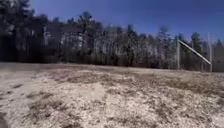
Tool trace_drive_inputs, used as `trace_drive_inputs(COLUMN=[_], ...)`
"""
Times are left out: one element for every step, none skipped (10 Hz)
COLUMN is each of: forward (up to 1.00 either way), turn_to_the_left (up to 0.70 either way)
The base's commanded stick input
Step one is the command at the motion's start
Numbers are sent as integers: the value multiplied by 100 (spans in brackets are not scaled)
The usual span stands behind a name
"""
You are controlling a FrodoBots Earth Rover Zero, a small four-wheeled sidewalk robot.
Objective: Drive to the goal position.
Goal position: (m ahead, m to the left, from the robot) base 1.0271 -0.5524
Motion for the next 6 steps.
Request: trace_drive_inputs(forward=[70, 70, 70, 70, 70, 70], turn_to_the_left=[0, 0, 0, 0, 0, 0])
